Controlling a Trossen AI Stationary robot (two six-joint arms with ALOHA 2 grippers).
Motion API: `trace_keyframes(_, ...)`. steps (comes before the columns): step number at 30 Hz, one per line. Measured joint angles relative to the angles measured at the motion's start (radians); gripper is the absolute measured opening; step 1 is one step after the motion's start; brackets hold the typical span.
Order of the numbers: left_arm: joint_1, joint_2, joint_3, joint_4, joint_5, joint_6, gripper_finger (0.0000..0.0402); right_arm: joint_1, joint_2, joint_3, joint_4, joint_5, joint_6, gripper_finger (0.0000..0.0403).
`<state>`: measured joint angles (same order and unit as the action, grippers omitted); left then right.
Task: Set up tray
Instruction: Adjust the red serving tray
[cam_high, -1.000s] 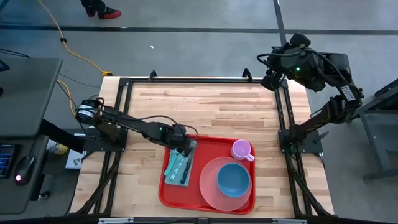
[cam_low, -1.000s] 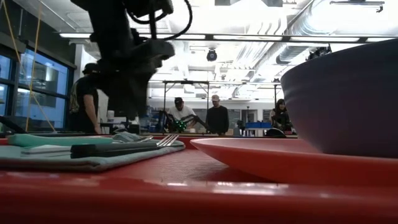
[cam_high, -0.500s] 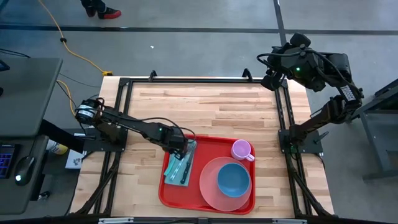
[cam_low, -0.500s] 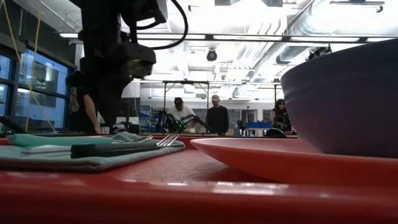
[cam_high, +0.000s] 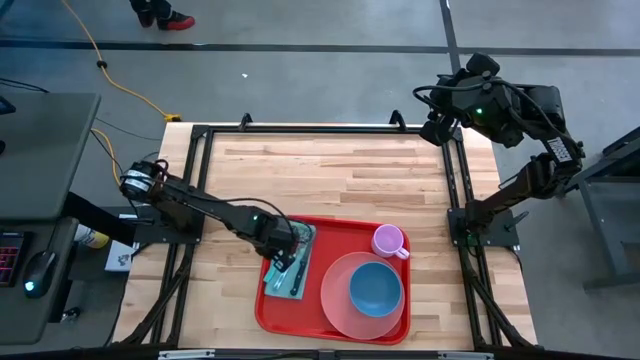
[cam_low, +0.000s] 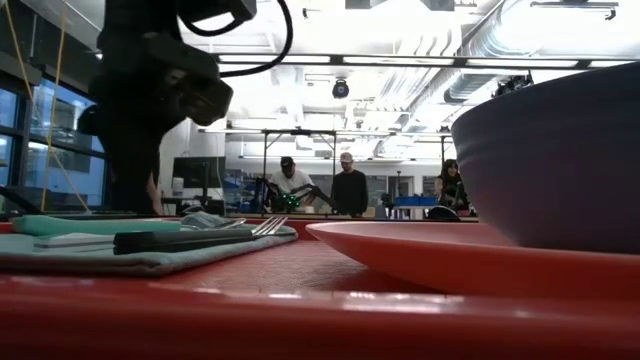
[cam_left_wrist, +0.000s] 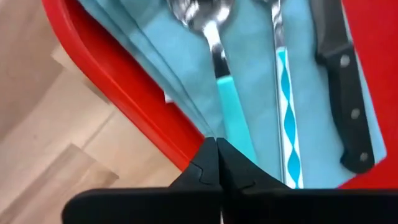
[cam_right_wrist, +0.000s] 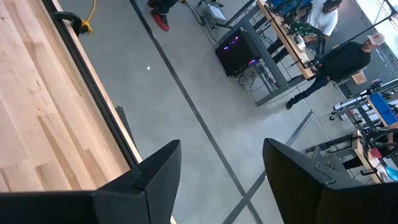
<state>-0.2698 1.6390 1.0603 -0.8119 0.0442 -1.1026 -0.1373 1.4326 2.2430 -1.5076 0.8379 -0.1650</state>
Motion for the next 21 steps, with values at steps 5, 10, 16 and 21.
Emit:
trace_keyframes(5, -0.045, 0.013, 0.0, 0.006, 0.029, -0.011, 0.0009, 0.0, 0.0, 0.0, 0.001, 0.0, 0.001, 0.0206)
trace_keyframes(10, -0.081, 0.024, 0.0, 0.008, 0.057, -0.047, 0.0017, 0.0, 0.0, 0.0, 0.001, 0.0, 0.005, 0.0206)
trace_keyframes(16, -0.113, 0.037, -0.001, 0.004, 0.078, -0.064, 0.0008, 0.0, 0.0, 0.0, 0.001, -0.003, 0.007, 0.0206)
trace_keyframes(21, -0.118, 0.035, 0.0, 0.009, 0.083, -0.077, 0.0016, 0.0, 0.0, 0.0, 0.002, -0.003, 0.008, 0.0206)
